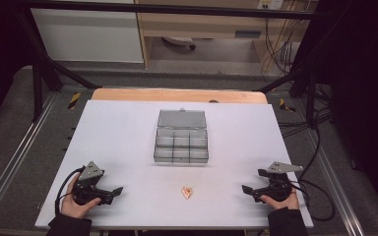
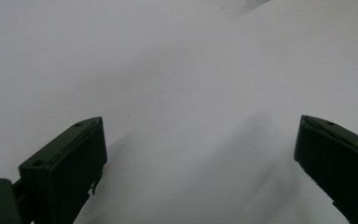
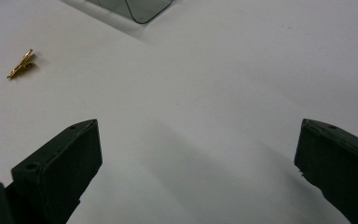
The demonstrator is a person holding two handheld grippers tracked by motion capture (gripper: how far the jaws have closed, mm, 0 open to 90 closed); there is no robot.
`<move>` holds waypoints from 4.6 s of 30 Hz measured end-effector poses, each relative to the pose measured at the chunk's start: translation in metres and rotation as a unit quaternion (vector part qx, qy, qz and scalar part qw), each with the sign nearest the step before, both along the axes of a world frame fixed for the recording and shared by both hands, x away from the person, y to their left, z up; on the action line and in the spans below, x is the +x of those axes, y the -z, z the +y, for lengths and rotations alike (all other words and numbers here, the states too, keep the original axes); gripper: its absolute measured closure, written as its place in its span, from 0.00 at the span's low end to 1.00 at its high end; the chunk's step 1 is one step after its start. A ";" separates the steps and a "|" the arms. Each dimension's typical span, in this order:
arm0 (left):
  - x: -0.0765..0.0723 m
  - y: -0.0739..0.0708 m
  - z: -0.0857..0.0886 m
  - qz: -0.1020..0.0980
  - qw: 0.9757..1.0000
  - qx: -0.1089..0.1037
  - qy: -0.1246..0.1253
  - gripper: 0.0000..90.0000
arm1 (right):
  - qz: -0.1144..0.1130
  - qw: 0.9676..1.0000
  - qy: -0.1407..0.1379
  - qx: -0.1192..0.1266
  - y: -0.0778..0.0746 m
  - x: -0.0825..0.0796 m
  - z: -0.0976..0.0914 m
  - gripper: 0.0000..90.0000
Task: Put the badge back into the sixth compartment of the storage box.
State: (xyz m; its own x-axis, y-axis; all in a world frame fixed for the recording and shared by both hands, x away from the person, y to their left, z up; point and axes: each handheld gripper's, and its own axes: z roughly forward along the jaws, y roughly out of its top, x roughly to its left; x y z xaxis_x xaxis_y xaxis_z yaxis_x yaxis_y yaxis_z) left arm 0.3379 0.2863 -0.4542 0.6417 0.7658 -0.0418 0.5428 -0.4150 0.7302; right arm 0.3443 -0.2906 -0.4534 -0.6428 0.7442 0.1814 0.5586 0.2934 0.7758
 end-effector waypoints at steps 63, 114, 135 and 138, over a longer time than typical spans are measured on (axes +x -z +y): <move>-0.002 -0.003 0.002 -0.014 1.000 -0.001 -0.008 0.03 | 0.013 0.999 -0.045 -0.002 -0.005 -0.003 0.071 0.01; -0.003 -0.004 0.002 -0.017 1.000 -0.005 -0.012 0.03 | 0.012 0.996 -0.086 -0.008 -0.012 0.006 0.160 0.17; -0.003 -0.004 0.002 -0.016 1.000 -0.004 -0.010 0.03 | 0.026 0.992 -0.123 0.005 -0.003 0.000 0.173 0.53; -0.003 -0.004 0.002 -0.017 1.000 -0.002 -0.008 0.03 | 0.031 0.992 -0.125 0.005 -0.002 0.000 0.173 0.59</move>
State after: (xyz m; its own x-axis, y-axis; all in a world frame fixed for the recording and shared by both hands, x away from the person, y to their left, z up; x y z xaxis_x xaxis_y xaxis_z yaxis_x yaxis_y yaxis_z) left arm 0.3351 0.2881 -0.4504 0.6297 0.7765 -0.0230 0.5243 -0.4030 0.7501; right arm 0.3441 -0.1172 -0.4515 -0.7947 0.5607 0.2325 0.5160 0.4222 0.7453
